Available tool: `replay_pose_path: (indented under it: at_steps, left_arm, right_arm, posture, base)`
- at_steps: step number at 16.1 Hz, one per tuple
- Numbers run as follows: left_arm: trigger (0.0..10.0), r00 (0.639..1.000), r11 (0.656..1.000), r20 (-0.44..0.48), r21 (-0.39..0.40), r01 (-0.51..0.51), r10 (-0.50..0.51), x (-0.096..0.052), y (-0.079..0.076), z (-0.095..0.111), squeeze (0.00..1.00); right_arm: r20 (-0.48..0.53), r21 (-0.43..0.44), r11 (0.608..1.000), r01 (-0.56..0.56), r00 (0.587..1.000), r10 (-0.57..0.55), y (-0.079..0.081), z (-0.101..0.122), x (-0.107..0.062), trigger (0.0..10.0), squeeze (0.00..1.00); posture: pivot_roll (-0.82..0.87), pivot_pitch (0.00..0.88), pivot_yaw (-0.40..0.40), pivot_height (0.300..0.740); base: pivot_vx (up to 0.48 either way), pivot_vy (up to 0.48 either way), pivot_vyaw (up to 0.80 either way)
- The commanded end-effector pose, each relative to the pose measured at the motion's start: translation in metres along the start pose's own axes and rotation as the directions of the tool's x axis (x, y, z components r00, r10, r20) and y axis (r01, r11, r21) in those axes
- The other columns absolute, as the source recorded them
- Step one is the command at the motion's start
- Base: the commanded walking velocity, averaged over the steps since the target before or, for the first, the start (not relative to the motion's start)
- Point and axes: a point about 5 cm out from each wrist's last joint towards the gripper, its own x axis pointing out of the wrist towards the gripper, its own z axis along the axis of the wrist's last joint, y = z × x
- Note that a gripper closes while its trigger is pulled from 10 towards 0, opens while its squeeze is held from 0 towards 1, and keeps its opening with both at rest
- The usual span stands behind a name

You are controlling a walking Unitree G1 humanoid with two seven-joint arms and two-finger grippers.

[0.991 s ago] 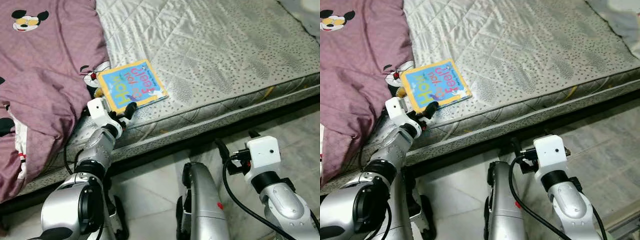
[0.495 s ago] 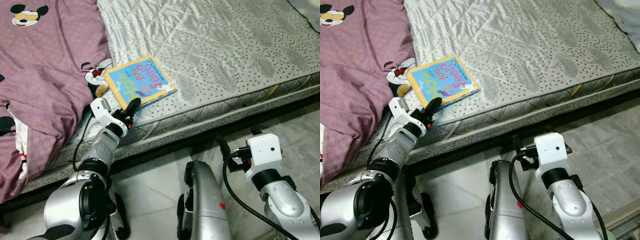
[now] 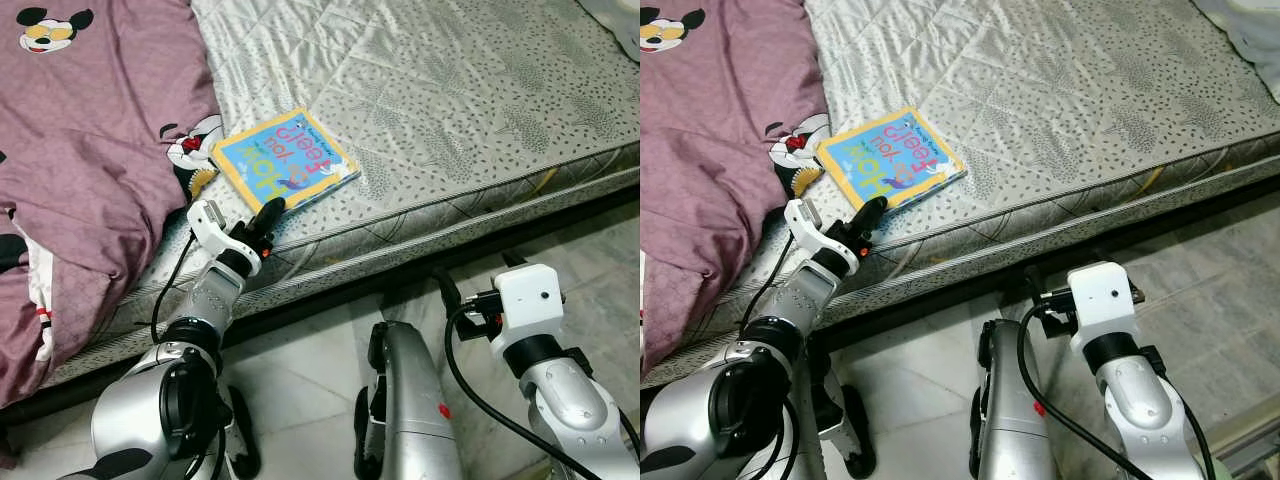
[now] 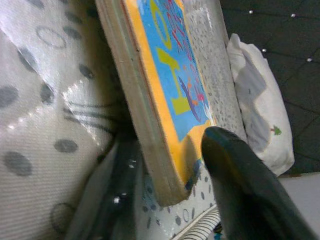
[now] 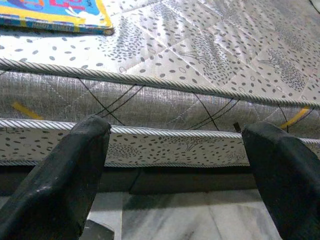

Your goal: Clean up the room

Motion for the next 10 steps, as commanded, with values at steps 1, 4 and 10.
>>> replay_pose_path:
  at_steps: [1, 4, 10]
  left_arm:
    - [0.0, 1.0, 0.998, -0.008, -0.064, 0.027, -0.028, -0.001, 0.0, -0.007, 0.0]
    - [0.0, 0.999, 0.995, -0.001, -0.08, 0.052, -0.052, -0.001, -0.001, -0.005, 0.0]
    - [0.0, 0.998, 0.995, 0.002, -0.08, 0.057, -0.057, -0.003, 0.0, -0.005, 0.0]
  right_arm:
    - [-0.021, -0.006, 1.0, 0.008, 1.0, -0.009, -0.003, -0.006, -0.002, 10.0, 0.0]
    - [-0.018, -0.008, 1.0, 0.004, 1.0, -0.004, -0.002, -0.006, 0.0, 10.0, 0.0]
    - [0.033, 0.216, 0.949, -0.23, 0.973, 0.228, 0.022, 0.001, -0.002, 10.0, 0.0]
  posture:
    - [-0.37, 0.354, -0.043, 0.528]
    - [-0.37, 0.35, -0.045, 0.528]
    - [-0.37, 0.336, -0.046, 0.528]
  base:
    - [0.0, 0.0, 0.0]
    - [0.0, 0.0, 0.0]
    - [0.0, 0.0, 0.0]
